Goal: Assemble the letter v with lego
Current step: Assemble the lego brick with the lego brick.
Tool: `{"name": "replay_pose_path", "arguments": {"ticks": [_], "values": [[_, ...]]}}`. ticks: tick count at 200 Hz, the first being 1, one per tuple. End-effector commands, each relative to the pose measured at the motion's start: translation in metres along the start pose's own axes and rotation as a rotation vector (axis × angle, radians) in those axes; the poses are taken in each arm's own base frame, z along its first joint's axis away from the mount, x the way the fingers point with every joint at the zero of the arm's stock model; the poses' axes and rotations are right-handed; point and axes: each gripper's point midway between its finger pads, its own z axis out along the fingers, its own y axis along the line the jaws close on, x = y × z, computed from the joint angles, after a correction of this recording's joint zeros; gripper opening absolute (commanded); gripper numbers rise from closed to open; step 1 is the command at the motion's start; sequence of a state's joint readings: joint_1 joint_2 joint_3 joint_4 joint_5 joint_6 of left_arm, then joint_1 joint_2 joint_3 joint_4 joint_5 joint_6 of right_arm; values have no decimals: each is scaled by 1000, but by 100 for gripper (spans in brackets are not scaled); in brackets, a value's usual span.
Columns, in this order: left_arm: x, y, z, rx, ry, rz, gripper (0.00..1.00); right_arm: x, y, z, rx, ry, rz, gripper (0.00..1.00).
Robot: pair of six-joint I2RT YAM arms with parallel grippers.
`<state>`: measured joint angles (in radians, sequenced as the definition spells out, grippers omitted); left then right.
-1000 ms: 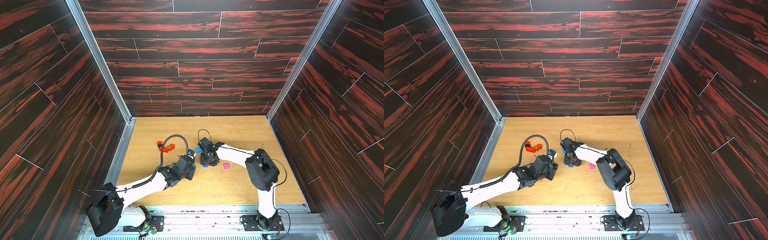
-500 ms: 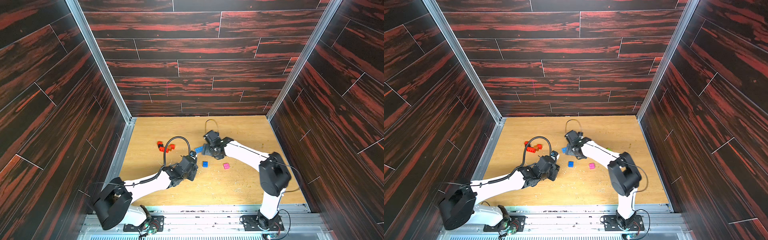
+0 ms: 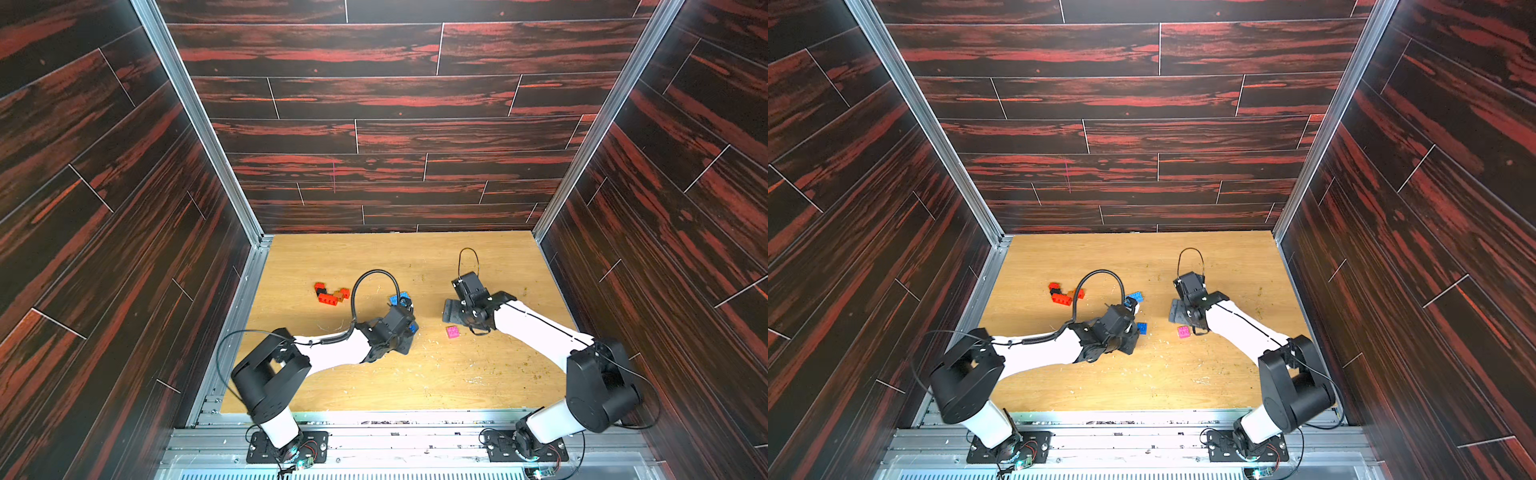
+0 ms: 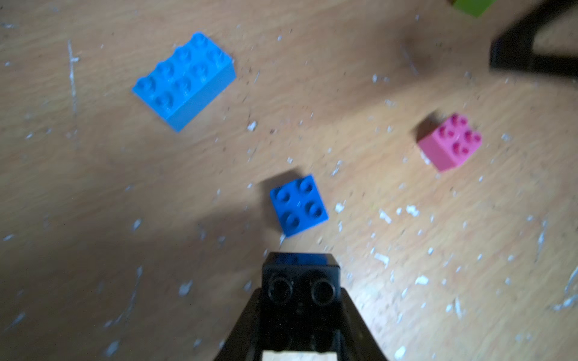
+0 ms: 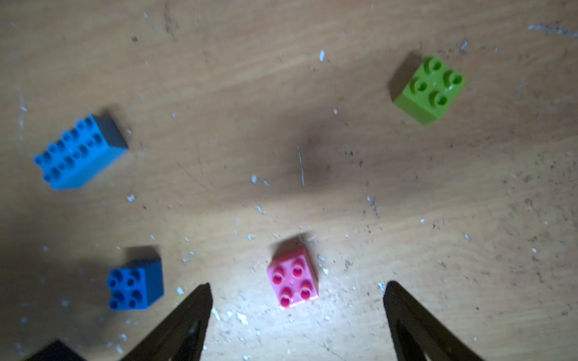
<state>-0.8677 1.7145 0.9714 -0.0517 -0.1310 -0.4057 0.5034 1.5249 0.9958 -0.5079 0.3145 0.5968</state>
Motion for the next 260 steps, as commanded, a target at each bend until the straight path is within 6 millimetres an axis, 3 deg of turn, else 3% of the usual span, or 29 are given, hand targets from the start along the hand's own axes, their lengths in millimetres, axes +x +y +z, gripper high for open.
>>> {"name": "replay_pose_path", "arguments": {"ticks": [1,80,131,209,260], "values": [[-20,-7,3,-22,-50,-65,3,-2,1,-4,-24,-28,-18,89],[-14,-6,23,-124,-13,-101,3,3,2,-3,-47,-23,-41,89],[-6,5,21,-181,-6,-109,3,7,4,-1,-71,-17,-37,89],[2,0,35,-172,39,-105,3,9,5,-1,-78,-11,-38,89],[9,4,33,-191,65,-113,3,11,5,1,-80,-3,-38,89]]}}
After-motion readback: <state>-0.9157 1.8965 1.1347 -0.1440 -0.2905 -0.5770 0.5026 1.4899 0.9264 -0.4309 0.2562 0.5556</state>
